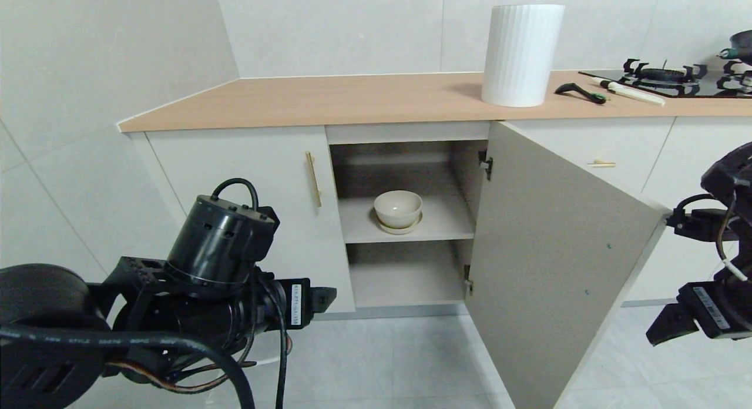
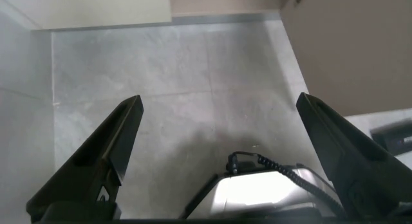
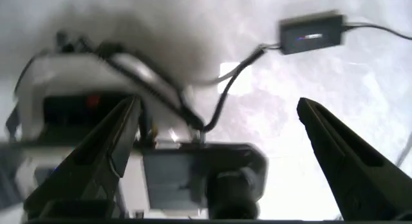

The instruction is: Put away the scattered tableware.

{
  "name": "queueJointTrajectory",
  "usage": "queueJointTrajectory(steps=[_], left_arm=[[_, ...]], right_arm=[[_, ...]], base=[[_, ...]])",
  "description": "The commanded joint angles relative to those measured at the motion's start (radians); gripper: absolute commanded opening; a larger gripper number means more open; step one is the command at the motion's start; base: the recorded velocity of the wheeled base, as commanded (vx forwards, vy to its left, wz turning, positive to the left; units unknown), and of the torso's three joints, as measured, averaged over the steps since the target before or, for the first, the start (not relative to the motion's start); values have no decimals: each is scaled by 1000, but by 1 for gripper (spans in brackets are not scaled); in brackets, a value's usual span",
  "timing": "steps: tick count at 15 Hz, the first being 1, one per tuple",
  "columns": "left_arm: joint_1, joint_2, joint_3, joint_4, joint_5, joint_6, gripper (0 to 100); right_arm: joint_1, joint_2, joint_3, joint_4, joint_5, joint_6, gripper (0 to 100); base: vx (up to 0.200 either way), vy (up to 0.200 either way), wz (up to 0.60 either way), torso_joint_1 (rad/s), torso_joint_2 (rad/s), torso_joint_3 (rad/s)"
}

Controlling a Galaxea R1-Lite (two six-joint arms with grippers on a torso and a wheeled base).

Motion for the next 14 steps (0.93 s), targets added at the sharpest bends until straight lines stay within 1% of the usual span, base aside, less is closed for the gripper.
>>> queueJointTrajectory(steps=[1,2,4,5,6,7,8,9,11,12,13,14], left_arm=[[1,1,-1,-1,0,-1,100],[1,1,-1,-1,0,-1,100],[1,1,-1,-1,0,-2,100],[2,-1,-3,-1,0,-2,100],[2,-1,-3,-2,0,-5,100],[2,-1,-4,-2,0,-5,100],[14,-1,-3,-27,-1,-5,100],[24,-1,-1,-39,-1,-5,100],[37,-9,-3,-39,-1,-5,100],[62,-24,-6,-39,-3,-4,100],[73,-30,-7,-39,-4,-4,100],[94,-38,-13,-36,-4,-2,100]], right_arm=[[-169,63,-55,-8,-11,-49,100],[-210,78,-68,-19,-11,-52,100],[-263,106,-78,-52,-11,-59,100],[-282,129,-80,-92,-6,-61,100],[-289,172,-80,-166,-3,-52,100],[-289,190,-74,-195,-3,-47,100],[-287,274,-68,-298,-3,34,100],[-281,322,-71,-352,-3,80,100],[-276,373,-72,-430,1,114,100],[-235,413,-72,-517,44,166,100],[-223,417,-72,-536,67,179,100],[-180,416,-72,-540,119,180,100]], base=[[0,0,0,0,0,0],[0,0,0,0,0,0],[0,0,0,0,0,0],[0,0,0,0,0,0],[0,0,0,0,0,0],[0,0,0,0,0,0],[0,0,0,0,0,0],[0,0,0,0,0,0],[0,0,0,0,0,0],[0,0,0,0,0,0],[0,0,0,0,0,0],[0,0,0,0,0,0]])
